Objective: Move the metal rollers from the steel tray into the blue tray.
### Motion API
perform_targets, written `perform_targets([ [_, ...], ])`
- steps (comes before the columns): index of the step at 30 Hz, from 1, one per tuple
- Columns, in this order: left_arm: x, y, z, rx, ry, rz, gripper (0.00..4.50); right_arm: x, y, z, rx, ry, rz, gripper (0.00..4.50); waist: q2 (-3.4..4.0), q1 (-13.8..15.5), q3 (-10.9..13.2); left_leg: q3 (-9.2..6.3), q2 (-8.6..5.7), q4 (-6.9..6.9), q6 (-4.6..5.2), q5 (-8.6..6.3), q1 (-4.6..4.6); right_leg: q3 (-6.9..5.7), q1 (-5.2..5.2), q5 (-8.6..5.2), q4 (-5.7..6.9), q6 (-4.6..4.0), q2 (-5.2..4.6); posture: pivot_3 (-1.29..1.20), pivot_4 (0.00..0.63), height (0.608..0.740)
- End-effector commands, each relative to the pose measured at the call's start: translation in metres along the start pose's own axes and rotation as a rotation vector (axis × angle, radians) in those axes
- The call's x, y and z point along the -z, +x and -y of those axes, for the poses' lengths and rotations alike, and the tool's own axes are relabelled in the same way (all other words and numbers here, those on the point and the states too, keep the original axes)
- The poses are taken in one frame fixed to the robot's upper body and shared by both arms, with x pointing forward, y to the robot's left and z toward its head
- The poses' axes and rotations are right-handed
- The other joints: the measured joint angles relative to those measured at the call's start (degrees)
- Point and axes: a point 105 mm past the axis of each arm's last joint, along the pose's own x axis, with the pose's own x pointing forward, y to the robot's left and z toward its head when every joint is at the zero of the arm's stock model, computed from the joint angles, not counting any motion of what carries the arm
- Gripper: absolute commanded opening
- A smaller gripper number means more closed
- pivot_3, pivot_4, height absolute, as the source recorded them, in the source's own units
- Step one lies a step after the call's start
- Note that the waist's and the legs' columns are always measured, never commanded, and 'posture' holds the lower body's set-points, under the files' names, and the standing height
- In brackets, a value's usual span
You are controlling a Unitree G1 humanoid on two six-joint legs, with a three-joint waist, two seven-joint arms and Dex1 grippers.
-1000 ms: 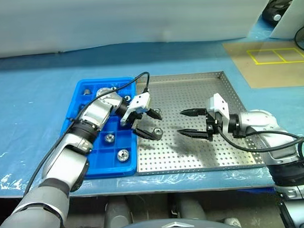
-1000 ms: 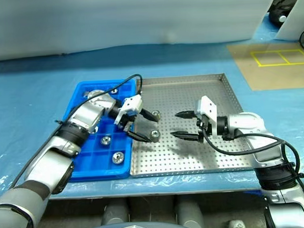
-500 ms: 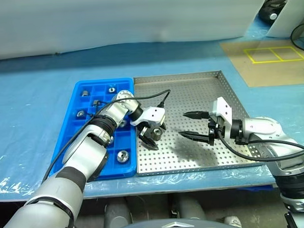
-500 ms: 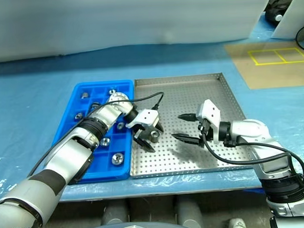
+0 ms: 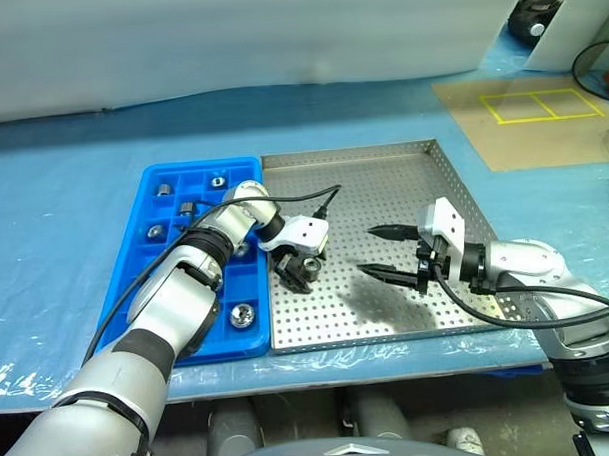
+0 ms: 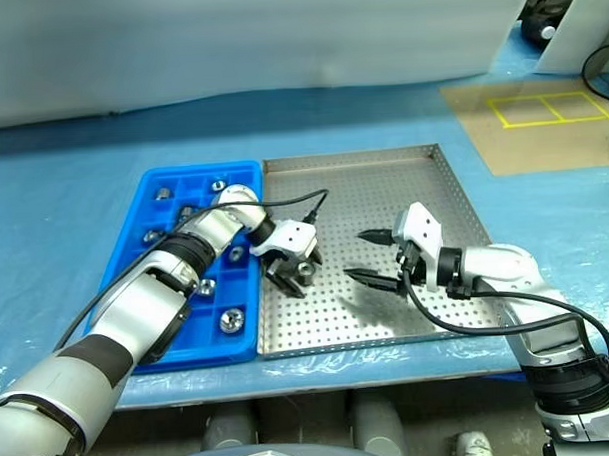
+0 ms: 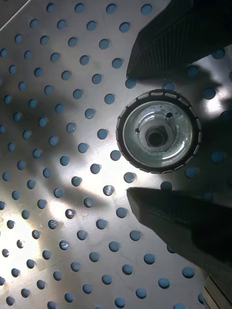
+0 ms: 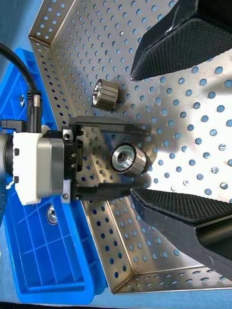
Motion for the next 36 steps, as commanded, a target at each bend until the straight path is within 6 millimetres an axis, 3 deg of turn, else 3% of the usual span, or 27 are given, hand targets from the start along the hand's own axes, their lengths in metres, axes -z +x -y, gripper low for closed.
perform_targets([
  [1, -0.001, -0.005, -0.004, -0.017, 0.021, -0.021, 2.47, -0.014, -0.002, -0.002, -0.003, -0.052, 0.034, 3.66, 0.0, 0.01, 0.0, 0.0, 0.0, 0.0, 0.0, 0.0, 0.0, 0.0, 0.0, 0.0, 0.0, 0.0, 0.0, -0.34, 0.15, 0.74],
  [2, 0.0, -0.005, -0.004, -0.016, 0.022, -0.022, 2.14, -0.014, -0.002, -0.002, -0.004, -0.052, 0.035, 3.66, 0.0, 0.02, 0.0, 0.0, 0.0, -0.01, 0.0, 0.0, 0.0, 0.0, 0.0, 0.0, 0.0, 0.0, 0.0, -0.34, 0.15, 0.74],
  [4, 0.001, -0.006, -0.002, -0.003, 0.015, -0.017, 1.93, -0.014, -0.001, -0.002, -0.006, -0.053, 0.036, 3.66, 0.0, 0.02, 0.0, 0.0, 0.0, -0.01, 0.01, -0.01, 0.01, 0.0, 0.01, 0.0, -0.01, 0.0, 0.0, -0.34, 0.15, 0.74],
  [14, -0.002, -0.012, -0.004, -0.037, 0.029, 0.006, 1.92, -0.016, 0.004, -0.001, -0.024, -0.06, 0.043, 3.66, 0.0, -0.03, 0.0, 0.03, 0.04, -0.08, 0.0, -0.01, 0.05, 0.01, 0.0, 0.0, -0.03, 0.0, 0.0, -0.3, 0.15, 0.74],
  [17, -0.02, -0.019, -0.015, -0.126, 0.061, 0.128, 1.92, -0.02, 0.007, -0.001, -0.045, -0.07, 0.052, 3.66, 0.0, 0.06, 0.01, 0.03, 0.04, -0.09, 0.0, 0.0, 0.05, 0.01, 0.0, 0.0, -0.03, 0.0, 0.01, -0.28, 0.15, 0.74],
  [21, -0.037, -0.041, -0.019, -0.207, 0.109, 0.244, 1.92, -0.031, 0.015, 0.001, -0.09, -0.098, 0.078, 3.66, -0.01, 0.26, 0.01, 0.03, -0.01, -0.09, 0.0, -0.01, 0.03, 0.0, 0.0, 0.0, -0.03, -0.01, -0.01, -0.23, 0.15, 0.74],
  [24, -0.048, -0.072, -0.015, -0.276, 0.047, 0.374, 1.92, -0.034, 0.025, 0.004, -0.166, -0.131, 0.072, 3.66, 0.0, 0.11, 0.01, 0.07, 0.03, -0.13, 0.0, 0.0, 0.08, 0.02, 0.0, 0.01, -0.01, -0.01, -0.05, -0.18, 0.15, 0.74],
  [29, -0.046, -0.103, 0.009, -0.328, -0.06, 0.406, 1.92, -0.045, 0.043, 0.01, -0.261, -0.194, 0.09, 3.66, 0.05, 0.54, 0.03, 0.1, 0.19, -0.32, -0.12, 0.06, 0.12, -0.1, -0.13, -0.01, 0.0, -0.03, 0.02, -0.08, 0.15, 0.74],
  [31, -0.038, -0.117, 0.038, -0.318, -0.146, 0.399, 1.92, -0.055, 0.059, 0.005, -0.329, -0.217, 0.126, 3.66, 0.05, 0.64, 0.04, 0.09, 0.2, -0.33, -0.16, 0.09, 0.08, -0.12, -0.34, -0.01, 0.01, -0.04, 0.01, -0.03, 0.15, 0.74],
  [36, -0.018, -0.126, 0.096, -0.307, -0.277, 0.326, 1.92, -0.066, 0.091, -0.011, -0.461, -0.255, 0.18, 3.66, 0.1, 1.34, 0.06, 0.08, 0.32, -0.64, -0.45, 0.25, -0.03, -0.42, -0.56, -0.11, 0.05, -0.22, 0.02, 0.08, 0.15, 0.74],
])
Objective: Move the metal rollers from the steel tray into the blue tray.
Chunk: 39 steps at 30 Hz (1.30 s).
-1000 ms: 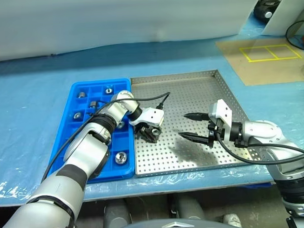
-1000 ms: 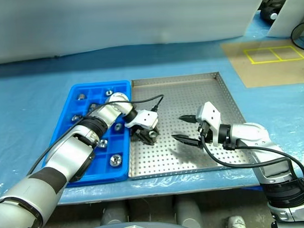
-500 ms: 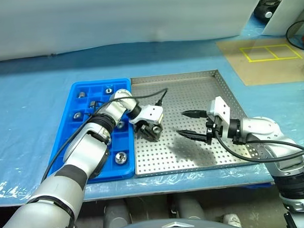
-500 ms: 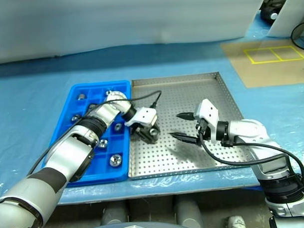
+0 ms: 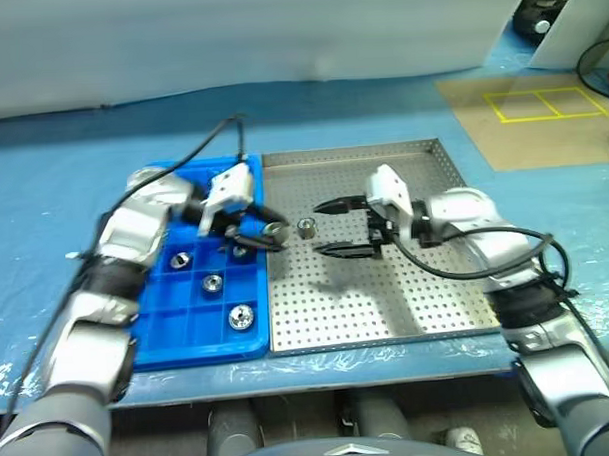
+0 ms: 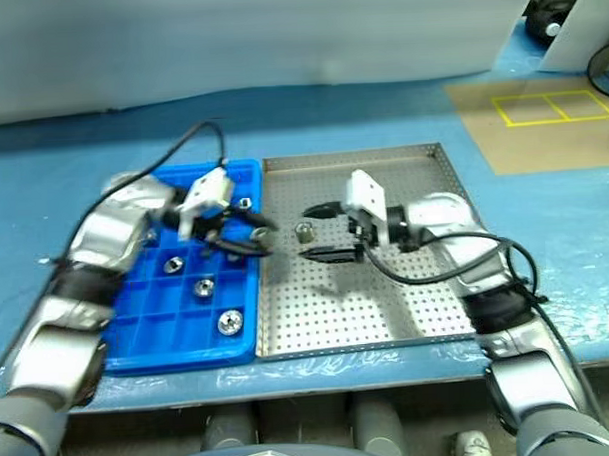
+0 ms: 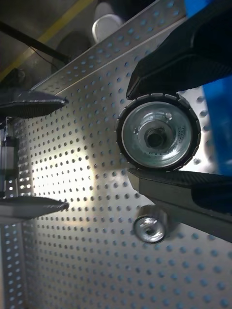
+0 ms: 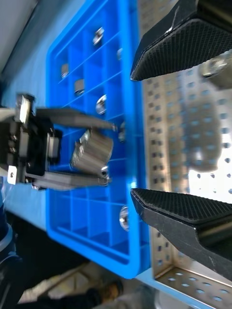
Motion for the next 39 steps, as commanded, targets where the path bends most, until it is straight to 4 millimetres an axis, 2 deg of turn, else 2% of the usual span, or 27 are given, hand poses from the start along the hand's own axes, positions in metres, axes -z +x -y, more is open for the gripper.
perform_targets([
  [1, 0.002, -0.023, 0.025, -0.041, -0.029, -0.025, 1.92, -0.011, 0.027, -0.004, -0.113, -0.063, 0.048, 3.66, 0.04, 0.66, 0.03, 0.0, 0.05, -0.03, -0.01, 0.0, 0.0, -0.07, -0.02, -0.04, 0.01, -0.06, 0.02, 0.12, 0.15, 0.74],
  [7, 0.017, -0.048, 0.056, -0.147, -0.125, -0.087, 1.92, -0.02, 0.061, -0.008, -0.254, -0.093, 0.103, 3.66, 0.07, 3.51, 0.09, -0.27, 0.17, -0.08, -0.14, 0.07, -0.25, -0.63, -0.01, -0.16, 0.04, -0.26, -0.07, 0.23, 0.15, 0.74],
  [16, 0.05, -0.068, 0.082, -0.338, -0.209, -0.214, 1.92, -0.026, 0.078, -0.018, -0.386, -0.11, 0.144, 3.66, 0.08, 5.65, 0.11, -0.4, 0.2, -0.06, -0.25, 0.12, -0.21, -0.68, 0.06, -0.18, 0.04, -0.27, -0.08, 0.37, 0.15, 0.74],
  [18, 0.057, -0.072, 0.083, -0.385, -0.217, -0.226, 1.92, -0.027, 0.079, -0.018, -0.4, -0.111, 0.148, 3.66, 0.07, 5.95, 0.11, -0.43, 0.21, -0.06, -0.23, 0.11, -0.21, -0.69, 0.06, -0.18, 0.06, -0.27, -0.06, 0.38, 0.15, 0.74],
  [23, 0.07, -0.077, 0.067, -0.525, -0.18, -0.241, 1.92, -0.026, 0.08, -0.017, -0.416, -0.117, 0.142, 3.66, 0.07, 7.08, 0.11, -0.44, 0.21, -0.05, -0.21, 0.1, -0.16, -0.67, 0.06, -0.18, 0.13, -0.27, -0.06, 0.4, 0.15, 0.74],
  [30, 0.079, -0.068, 0.064, -0.478, -0.183, -0.254, 1.92, -0.022, 0.074, -0.013, -0.387, -0.114, 0.127, 3.66, 0.06, 7.35, 0.1, -0.45, 0.2, 0.0, -0.28, 0.14, -0.18, -0.67, 0.04, -0.18, 0.21, -0.27, -0.06, 0.36, 0.15, 0.74],
  [34, 0.077, -0.058, 0.06, -0.444, -0.175, -0.23, 1.92, -0.021, 0.071, -0.012, -0.37, -0.111, 0.124, 3.66, 0.05, 7.14, 0.1, -0.45, 0.2, 0.03, -0.32, 0.16, -0.16, -0.65, 0.02, -0.19, 0.32, -0.29, -0.06, 0.33, 0.15, 0.74],
  [39, 0.086, -0.051, 0.059, -0.393, -0.144, -0.283, 1.92, -0.013, 0.064, -0.011, -0.345, -0.129, 0.076, 3.66, 0.05, 6.91, 0.09, -0.45, 0.2, 0.1, -0.39, 0.21, -0.1, -0.62, 0.0, -0.23, 0.53, -0.34, -0.06, 0.3, 0.15, 0.74],
])
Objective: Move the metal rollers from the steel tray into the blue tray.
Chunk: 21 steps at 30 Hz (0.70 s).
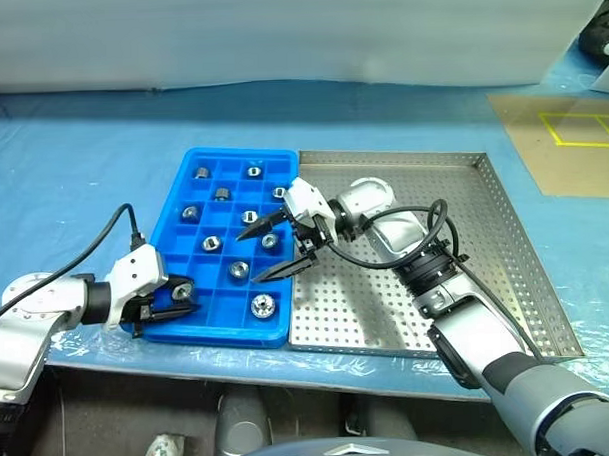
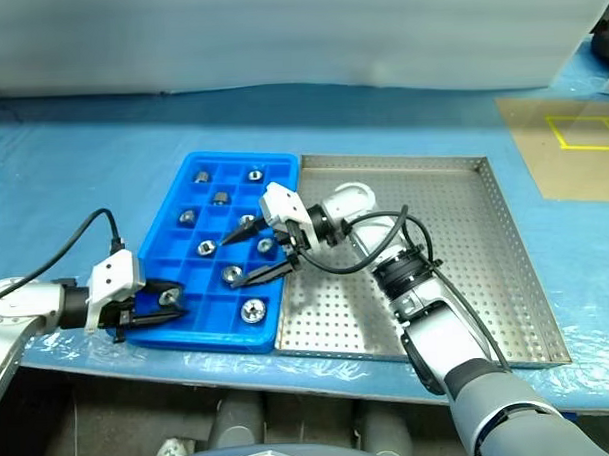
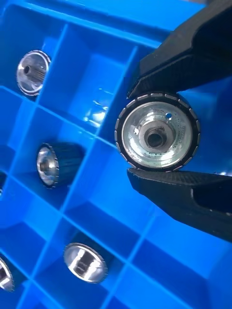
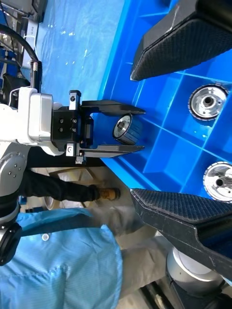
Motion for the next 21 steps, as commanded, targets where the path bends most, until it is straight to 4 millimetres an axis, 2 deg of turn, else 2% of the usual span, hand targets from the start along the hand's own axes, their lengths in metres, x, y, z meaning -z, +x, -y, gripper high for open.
perform_targets([
  [1, 0.001, 0.003, 0.0, 0.023, 0.051, -0.025, 1.92, -0.004, -0.007, 0.0, 0.015, -0.053, -0.026, 3.66, -0.01, -0.03, 0.0, 0.0, 0.0, 0.01, -0.01, 0.0, 0.01, 0.0, 0.0, 0.0, 0.03, 0.0, 0.0, 0.3, 0.15, 0.74],
  [7, 0.003, 0.003, -0.001, 0.039, 0.056, -0.035, 1.92, 0.004, -0.021, -0.002, 0.037, -0.016, -0.056, 3.66, -0.01, -0.09, -0.01, 0.0, -0.01, 0.02, -0.1, 0.06, 0.07, 0.04, 0.0, -0.01, 0.15, -0.02, 0.0, 0.28, 0.15, 0.74],
  [18, 0.008, 0.001, -0.004, 0.056, 0.027, -0.068, 1.92, 0.004, -0.023, -0.002, 0.058, -0.008, -0.051, 3.66, 0.0, -0.1, -0.01, 0.0, -0.01, 0.09, -0.11, 0.07, 0.12, 0.06, 0.01, -0.02, 0.27, -0.03, 0.0, 0.27, 0.15, 0.74],
  [19, 0.009, 0.0, -0.004, 0.054, 0.026, -0.074, 2.63, 0.004, -0.023, -0.002, 0.06, -0.008, -0.05, 3.66, 0.0, -0.16, -0.01, 0.0, -0.01, 0.1, -0.11, 0.07, 0.12, 0.06, 0.01, -0.02, 0.28, -0.03, 0.0, 0.27, 0.15, 0.74],
  [21, 0.008, 0.0, -0.01, 0.022, 0.043, -0.071, 3.09, 0.004, -0.023, -0.002, 0.063, -0.009, -0.049, 3.66, 0.0, -0.25, -0.01, 0.0, 0.0, 0.09, -0.11, 0.07, 0.12, 0.09, 0.01, -0.02, 0.27, -0.03, 0.02, 0.27, 0.15, 0.74],
])
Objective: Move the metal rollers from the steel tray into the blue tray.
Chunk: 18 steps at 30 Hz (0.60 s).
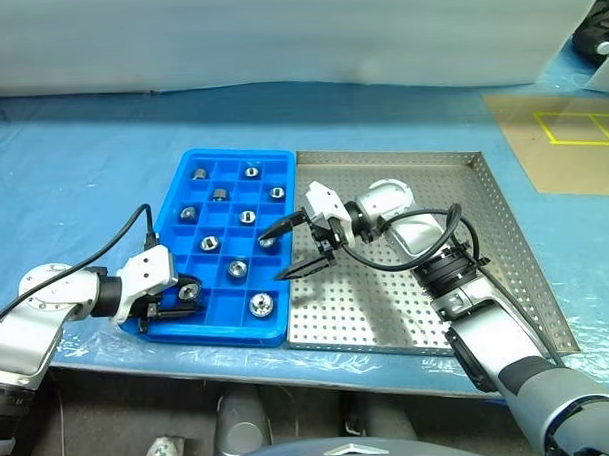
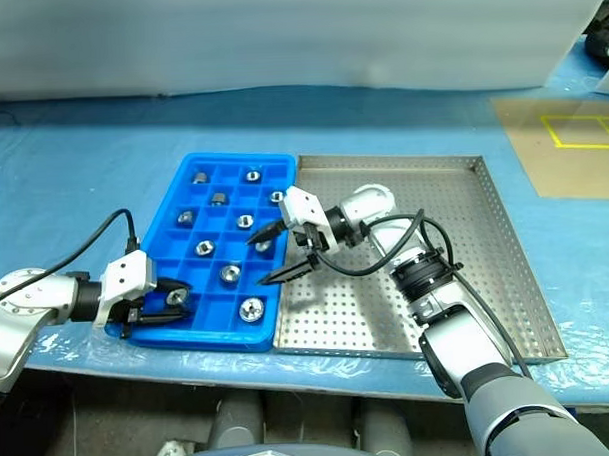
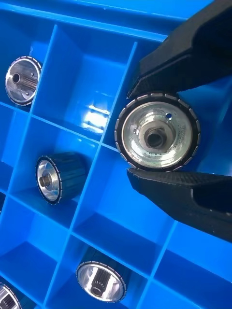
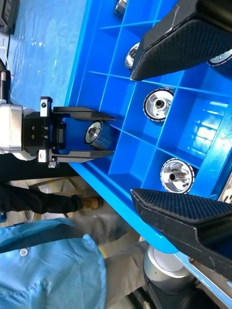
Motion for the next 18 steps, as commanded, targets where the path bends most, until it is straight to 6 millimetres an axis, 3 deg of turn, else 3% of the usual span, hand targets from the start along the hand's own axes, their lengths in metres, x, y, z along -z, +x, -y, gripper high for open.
perform_targets([
  [1, 0.001, -0.001, -0.004, -0.014, 0.009, -0.017, 3.4, -0.01, -0.003, 0.001, 0.014, -0.037, 0.031, 3.66, 0.0, -0.04, 0.0, 0.0, 0.0, 0.0, 0.0, 0.0, 0.0, 0.0, 0.0, 0.0, -0.01, 0.0, 0.01, 0.27, 0.15, 0.74],
  [7, -0.02, 0.005, -0.011, -0.03, 0.062, 0.059, 3.4, -0.009, -0.003, 0.0, 0.021, -0.033, 0.032, 3.66, 0.0, 0.05, 0.0, 0.0, 0.0, 0.0, 0.0, 0.0, -0.02, -0.02, -0.02, -0.02, -0.01, -0.03, 0.01, 0.25, 0.15, 0.74],
  [11, -0.056, 0.015, -0.035, -0.104, 0.123, 0.207, 3.4, -0.01, -0.011, 0.0, 0.06, -0.033, 0.025, 3.66, 0.01, 0.79, 0.01, 0.0, -0.02, 0.11, -0.04, 0.03, -0.14, -0.08, 0.02, -0.02, 0.01, -0.03, -0.08, 0.2, 0.15, 0.74],
  [15, -0.104, 0.028, -0.056, -0.145, 0.131, 0.402, 3.4, -0.011, -0.025, 0.003, 0.123, -0.029, 0.014, 3.66, -0.03, 0.4, -0.01, -0.01, -0.03, 0.55, -0.02, 0.02, -0.22, -0.04, 0.14, 0.01, 0.15, 0.0, -0.14, 0.15, 0.15, 0.74],
  [18, -0.14, 0.057, -0.068, -0.12, 0.187, 0.491, 3.4, -0.009, -0.045, 0.005, 0.208, -0.025, -0.02, 3.66, -0.02, -0.09, -0.02, 0.0, -0.03, 0.58, -0.02, 0.02, -0.16, 0.03, 0.15, 0.04, 0.22, 0.04, -0.12, 0.07, 0.15, 0.74],
])
